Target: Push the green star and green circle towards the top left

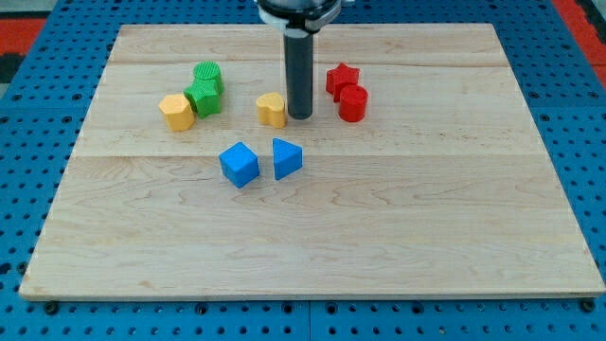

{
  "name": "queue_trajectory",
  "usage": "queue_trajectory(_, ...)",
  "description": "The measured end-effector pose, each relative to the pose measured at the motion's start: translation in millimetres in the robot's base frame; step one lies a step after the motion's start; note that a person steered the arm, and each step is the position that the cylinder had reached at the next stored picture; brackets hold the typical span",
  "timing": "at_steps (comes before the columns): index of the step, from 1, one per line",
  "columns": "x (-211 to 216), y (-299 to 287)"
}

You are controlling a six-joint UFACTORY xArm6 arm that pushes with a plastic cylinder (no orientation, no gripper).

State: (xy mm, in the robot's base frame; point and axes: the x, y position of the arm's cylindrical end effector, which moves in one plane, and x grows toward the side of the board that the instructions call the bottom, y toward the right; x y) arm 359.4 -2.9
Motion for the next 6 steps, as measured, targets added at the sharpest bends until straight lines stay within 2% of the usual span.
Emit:
queue_trajectory(2, 14, -63)
queue_trajectory(4, 14, -99)
queue_trajectory(5, -4, -132)
queue_trajectory(6, -45, -146)
